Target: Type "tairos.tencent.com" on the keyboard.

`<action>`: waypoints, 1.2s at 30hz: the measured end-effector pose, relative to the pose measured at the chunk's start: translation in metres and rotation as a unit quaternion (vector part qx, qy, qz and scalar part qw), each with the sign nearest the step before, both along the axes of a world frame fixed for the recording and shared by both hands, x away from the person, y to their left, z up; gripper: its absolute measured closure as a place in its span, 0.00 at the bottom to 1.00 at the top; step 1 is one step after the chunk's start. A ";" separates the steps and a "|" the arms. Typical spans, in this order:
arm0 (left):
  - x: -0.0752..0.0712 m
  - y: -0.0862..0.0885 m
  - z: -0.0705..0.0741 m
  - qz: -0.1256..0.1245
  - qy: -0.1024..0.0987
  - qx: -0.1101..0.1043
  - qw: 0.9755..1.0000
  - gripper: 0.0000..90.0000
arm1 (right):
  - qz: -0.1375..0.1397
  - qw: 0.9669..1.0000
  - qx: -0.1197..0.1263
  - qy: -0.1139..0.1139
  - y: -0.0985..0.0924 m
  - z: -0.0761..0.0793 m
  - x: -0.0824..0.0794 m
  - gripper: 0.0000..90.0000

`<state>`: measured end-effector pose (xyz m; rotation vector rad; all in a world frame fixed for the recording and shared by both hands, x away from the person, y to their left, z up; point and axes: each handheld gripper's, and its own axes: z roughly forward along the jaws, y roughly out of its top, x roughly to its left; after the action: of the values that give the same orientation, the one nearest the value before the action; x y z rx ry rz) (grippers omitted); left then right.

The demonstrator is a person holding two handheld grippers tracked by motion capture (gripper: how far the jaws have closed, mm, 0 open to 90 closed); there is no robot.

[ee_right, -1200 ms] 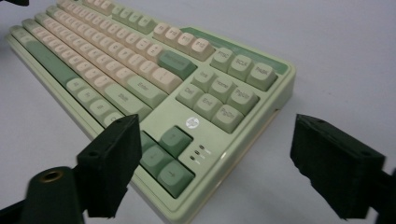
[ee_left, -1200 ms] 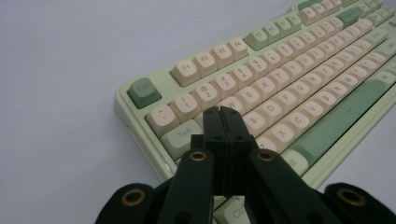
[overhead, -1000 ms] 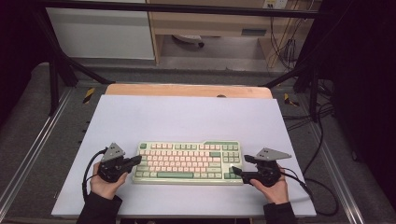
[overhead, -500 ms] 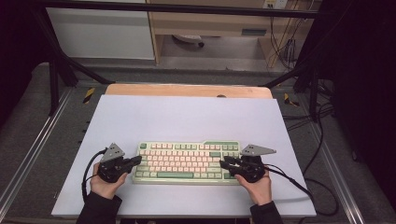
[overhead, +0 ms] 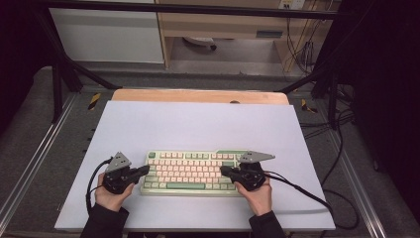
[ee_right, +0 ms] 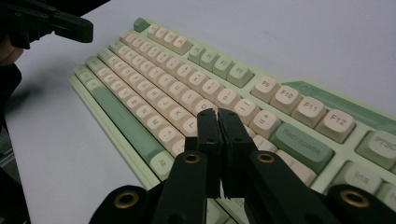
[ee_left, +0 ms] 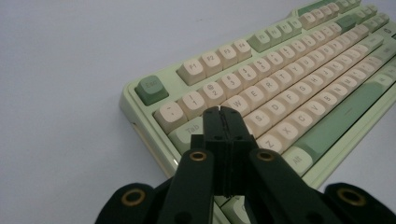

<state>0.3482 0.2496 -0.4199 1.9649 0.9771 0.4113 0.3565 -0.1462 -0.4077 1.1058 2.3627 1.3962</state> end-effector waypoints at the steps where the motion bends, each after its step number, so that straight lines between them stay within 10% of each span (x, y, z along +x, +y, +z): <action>1: 0.000 0.000 0.000 0.000 0.000 0.000 1.000 1.00 | 0.002 1.000 -0.001 -0.001 0.003 0.000 0.001 0.99; 36: 0.000 0.000 0.000 -0.001 -0.002 0.001 1.000 1.00 | 0.003 0.999 -0.039 0.009 0.072 -0.015 0.030 1.00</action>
<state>0.3479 0.2495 -0.4198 1.9663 0.9733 0.4145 0.3861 -0.0739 -0.4228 1.0950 2.4137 1.2890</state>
